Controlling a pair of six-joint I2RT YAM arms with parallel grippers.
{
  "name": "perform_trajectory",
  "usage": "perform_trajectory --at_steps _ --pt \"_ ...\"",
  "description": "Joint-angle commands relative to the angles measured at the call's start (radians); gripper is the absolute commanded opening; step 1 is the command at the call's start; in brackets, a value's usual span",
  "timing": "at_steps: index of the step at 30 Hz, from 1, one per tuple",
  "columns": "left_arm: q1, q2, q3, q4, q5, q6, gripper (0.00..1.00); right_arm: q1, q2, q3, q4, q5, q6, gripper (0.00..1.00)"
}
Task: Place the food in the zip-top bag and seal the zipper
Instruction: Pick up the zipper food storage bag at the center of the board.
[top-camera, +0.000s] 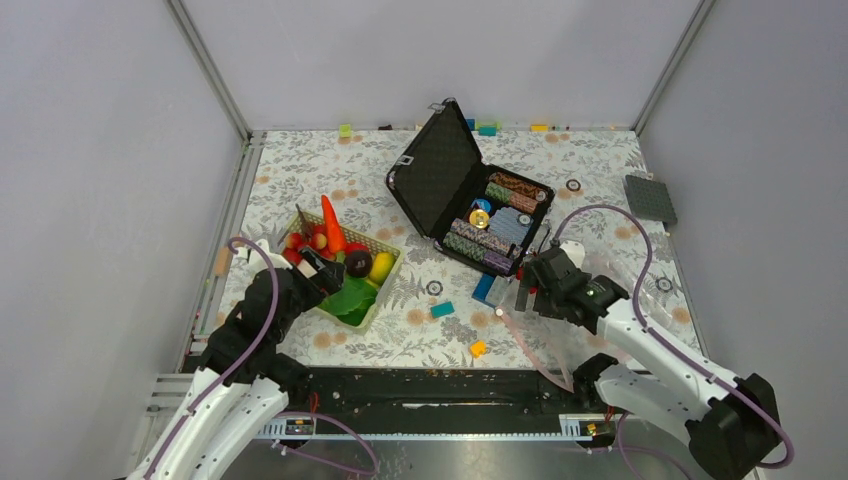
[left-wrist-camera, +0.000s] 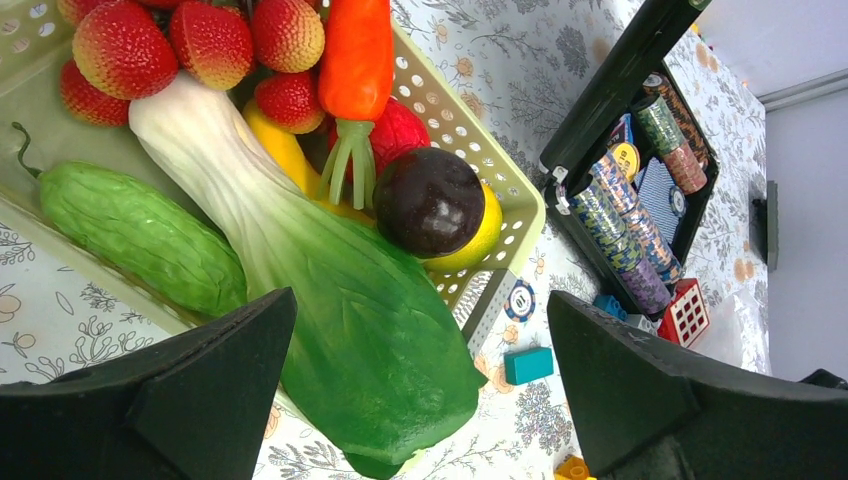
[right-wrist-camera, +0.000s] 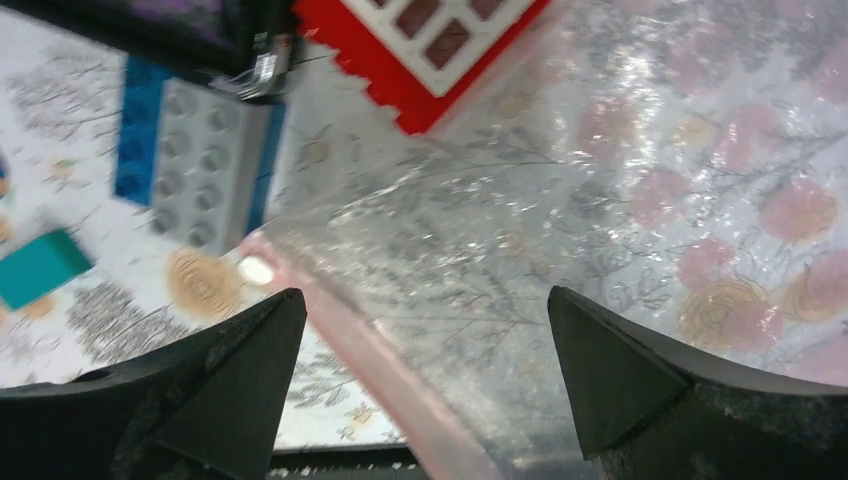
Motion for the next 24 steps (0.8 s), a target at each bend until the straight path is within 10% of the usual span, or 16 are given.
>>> perform_trajectory --at_steps 1,12,24 --pt "-0.001 -0.008 -0.003 0.064 0.029 0.023 0.99 0.112 0.005 0.099 -0.086 -0.041 -0.036 1.0" --pt "-0.001 0.023 -0.01 0.1 0.078 0.044 0.99 0.421 0.29 0.285 -0.526 0.237 0.038 1.0" --pt "-0.001 0.026 -0.005 0.109 0.094 0.052 0.99 0.499 0.474 0.248 -0.49 0.234 0.032 0.98"
